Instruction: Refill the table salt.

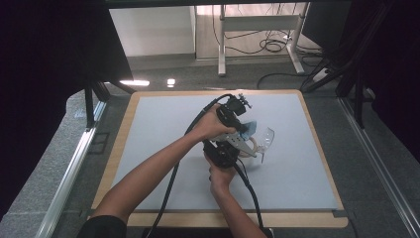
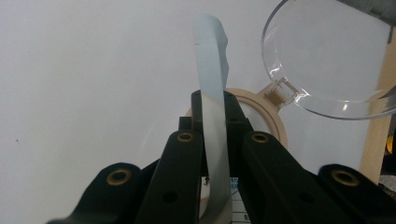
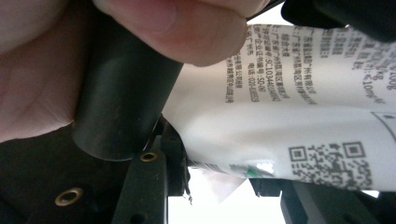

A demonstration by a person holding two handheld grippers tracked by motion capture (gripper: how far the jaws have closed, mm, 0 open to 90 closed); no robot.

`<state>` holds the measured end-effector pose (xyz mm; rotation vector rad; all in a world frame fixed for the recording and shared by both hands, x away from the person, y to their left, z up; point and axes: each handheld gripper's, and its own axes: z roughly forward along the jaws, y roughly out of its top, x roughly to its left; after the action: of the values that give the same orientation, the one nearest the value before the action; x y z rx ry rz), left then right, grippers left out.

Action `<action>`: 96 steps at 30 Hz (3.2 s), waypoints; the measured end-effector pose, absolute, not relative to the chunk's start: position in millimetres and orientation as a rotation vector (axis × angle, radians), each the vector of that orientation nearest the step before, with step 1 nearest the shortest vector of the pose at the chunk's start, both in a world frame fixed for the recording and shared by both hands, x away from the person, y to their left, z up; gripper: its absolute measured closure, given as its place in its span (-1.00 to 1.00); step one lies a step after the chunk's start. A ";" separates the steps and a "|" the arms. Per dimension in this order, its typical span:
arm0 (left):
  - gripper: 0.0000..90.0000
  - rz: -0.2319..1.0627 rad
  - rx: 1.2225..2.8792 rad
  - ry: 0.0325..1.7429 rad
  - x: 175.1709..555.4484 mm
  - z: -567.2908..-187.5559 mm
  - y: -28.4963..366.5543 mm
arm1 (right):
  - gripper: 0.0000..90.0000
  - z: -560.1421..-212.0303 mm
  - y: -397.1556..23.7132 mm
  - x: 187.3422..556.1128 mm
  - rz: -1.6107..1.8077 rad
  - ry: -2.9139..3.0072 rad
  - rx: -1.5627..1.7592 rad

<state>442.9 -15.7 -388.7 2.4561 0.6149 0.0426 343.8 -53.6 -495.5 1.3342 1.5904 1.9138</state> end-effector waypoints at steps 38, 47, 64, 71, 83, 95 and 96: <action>0.95 0.036 2.460 0.612 444.3 -388.7 -16.9 | 0.42 -495.7 -55.7 346.0 1.927 1.586 1.323; 0.94 0.037 2.463 0.611 444.4 -387.3 -16.5 | 0.42 -494.4 -54.3 346.4 1.937 1.574 1.337; 0.94 0.038 2.467 0.611 444.2 -387.0 -16.3 | 0.42 -494.6 -53.2 346.4 1.961 1.562 1.352; 0.94 0.042 2.470 0.609 443.8 -386.6 -16.7 | 0.43 -494.4 -53.7 346.2 1.971 1.558 1.357; 0.94 0.038 2.473 0.606 444.5 -386.9 -17.6 | 0.43 -494.1 -54.6 346.5 1.960 1.563 1.351; 0.94 0.039 2.471 0.602 444.4 -386.4 -17.9 | 0.43 -493.5 -55.0 346.6 1.955 1.565 1.343; 0.94 0.040 2.471 0.602 444.4 -386.3 -17.9 | 0.43 -493.4 -55.0 346.6 1.955 1.564 1.342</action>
<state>444.4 -17.9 -386.3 2.4705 0.6021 0.0402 346.6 -55.0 -493.4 1.3423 1.5639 1.9553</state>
